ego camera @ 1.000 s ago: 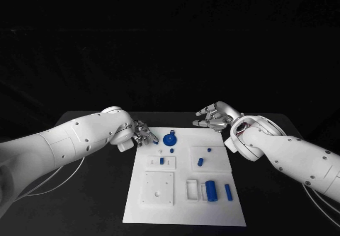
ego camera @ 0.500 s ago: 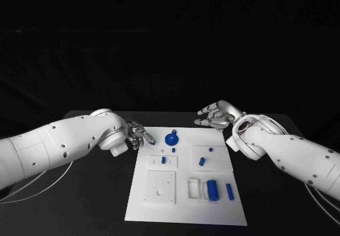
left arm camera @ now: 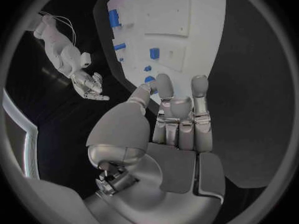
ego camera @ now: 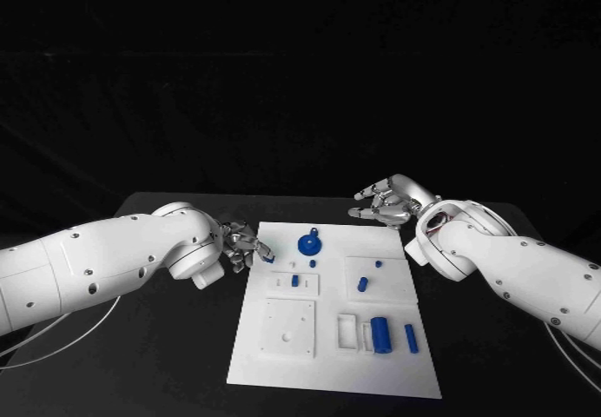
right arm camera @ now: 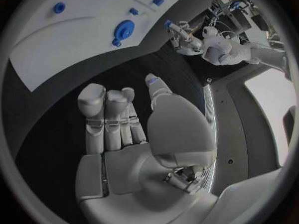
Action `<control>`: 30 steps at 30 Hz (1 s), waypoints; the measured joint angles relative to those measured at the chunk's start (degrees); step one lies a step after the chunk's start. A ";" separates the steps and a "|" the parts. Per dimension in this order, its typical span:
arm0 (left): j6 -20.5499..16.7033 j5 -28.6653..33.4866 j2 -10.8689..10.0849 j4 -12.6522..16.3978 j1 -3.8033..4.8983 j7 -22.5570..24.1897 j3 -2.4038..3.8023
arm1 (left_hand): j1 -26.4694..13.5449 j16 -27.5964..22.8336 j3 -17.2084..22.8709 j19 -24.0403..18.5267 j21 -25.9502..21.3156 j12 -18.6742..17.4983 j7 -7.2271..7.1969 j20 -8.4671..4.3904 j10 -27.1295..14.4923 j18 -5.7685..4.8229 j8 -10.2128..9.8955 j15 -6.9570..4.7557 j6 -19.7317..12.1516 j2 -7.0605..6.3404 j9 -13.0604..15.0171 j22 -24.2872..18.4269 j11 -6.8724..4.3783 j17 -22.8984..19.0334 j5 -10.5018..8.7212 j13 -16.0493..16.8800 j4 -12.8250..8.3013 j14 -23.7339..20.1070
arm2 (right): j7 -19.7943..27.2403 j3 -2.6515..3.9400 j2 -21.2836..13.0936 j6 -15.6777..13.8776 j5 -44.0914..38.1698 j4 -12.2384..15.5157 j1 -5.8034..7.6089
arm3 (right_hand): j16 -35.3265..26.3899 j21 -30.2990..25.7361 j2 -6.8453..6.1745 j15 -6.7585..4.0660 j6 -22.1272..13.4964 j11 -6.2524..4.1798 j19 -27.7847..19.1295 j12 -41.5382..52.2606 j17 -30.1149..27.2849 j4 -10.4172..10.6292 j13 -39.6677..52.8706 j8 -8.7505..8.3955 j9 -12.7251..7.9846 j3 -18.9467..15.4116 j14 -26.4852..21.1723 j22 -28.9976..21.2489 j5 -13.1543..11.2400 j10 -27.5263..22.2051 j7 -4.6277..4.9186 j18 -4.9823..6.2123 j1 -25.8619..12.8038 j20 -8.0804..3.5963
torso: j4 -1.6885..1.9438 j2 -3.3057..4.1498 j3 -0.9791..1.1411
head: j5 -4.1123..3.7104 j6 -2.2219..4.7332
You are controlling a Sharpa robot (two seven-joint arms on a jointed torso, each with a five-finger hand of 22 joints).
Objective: Assemble the parts on the task board
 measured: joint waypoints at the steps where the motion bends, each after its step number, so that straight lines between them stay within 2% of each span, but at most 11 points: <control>1: -0.60 0.00 -0.13 0.38 0.00 -0.02 -0.32 | -0.07 0.00 0.00 0.00 0.17 0.00 0.00 0.00 0.00 0.00 -0.02 0.00 0.00 -0.07 0.02 0.00 0.00 0.14 0.00 0.00 0.00 0.01 | 0.00 0.00 -0.01 0.00 0.01 -0.01 0.00 | 0.00 0.00 0.00 0.00 0.00 0.00 0.00 0.00 0.00 0.00 0.00 0.00 0.00 0.00 0.00 0.00 0.00 0.00 0.00 0.00 0.00 0.00 | 0.02 -0.01 0.01 | 0.08 -0.03; 7: -3.55 -0.05 -0.23 1.71 -0.06 -0.01 -2.33 | -0.52 0.00 0.73 0.00 0.18 0.00 0.00 0.00 0.00 0.00 0.19 0.00 0.01 -0.52 0.86 0.00 0.00 0.15 0.10 0.00 -0.41 0.18 | 0.00 0.00 -0.02 0.01 0.04 -0.01 0.00 | 0.00 0.00 0.00 0.00 0.00 0.00 0.00 0.00 0.00 0.00 0.00 0.00 0.00 0.00 0.00 0.00 0.00 0.00 0.00 0.00 0.00 0.00 | 0.21 -0.09 0.02 | 0.25 -0.21; 11: -4.98 -0.19 0.02 2.14 -0.39 0.09 -2.90 | -0.52 0.00 0.73 0.00 0.18 0.00 0.00 0.00 0.01 0.00 0.20 -0.08 0.01 -0.52 0.87 -0.01 0.00 0.10 0.10 0.00 -0.42 0.28 | 0.00 0.00 0.00 0.01 0.05 0.01 0.00 | 0.00 0.00 0.00 0.00 0.00 0.00 0.00 0.00 0.00 0.00 0.00 0.00 0.00 0.00 0.00 0.00 0.00 0.00 0.00 0.00 0.00 0.00 | 0.20 -0.08 0.02 | 0.29 -0.33; 17: -6.14 -0.76 0.63 2.78 -1.38 0.17 -3.23 | -0.61 0.00 1.05 0.00 0.43 0.00 0.00 0.00 0.01 0.00 0.19 0.00 0.02 -0.61 0.88 -0.01 0.00 -0.14 0.09 -0.12 -0.41 0.38 | 0.00 0.00 0.02 0.01 0.07 0.02 0.00 | 0.00 0.00 0.00 0.00 0.00 0.00 0.00 0.00 -0.09 0.00 -0.07 0.00 0.00 0.00 0.00 -0.01 0.23 0.00 0.00 0.00 0.00 0.00 | 0.09 -0.02 0.08 | 0.46 -0.44; 30: -6.73 -2.11 1.64 2.67 -2.29 0.19 -3.32 | -0.57 0.00 1.06 0.00 0.43 0.00 0.03 0.00 0.02 0.00 0.07 -0.04 0.04 -0.58 1.31 -0.02 -0.01 0.02 0.00 -0.19 -0.42 0.50 | 0.05 0.00 0.04 0.00 0.17 0.02 0.00 | -3.10 -5.32 0.00 -0.22 0.00 -0.22 0.00 -0.45 -3.00 0.00 -0.97 0.00 0.00 0.00 -0.61 -0.01 0.23 -0.22 0.00 0.00 0.00 0.00 | 0.07 -0.02 0.06 | 0.30 -0.71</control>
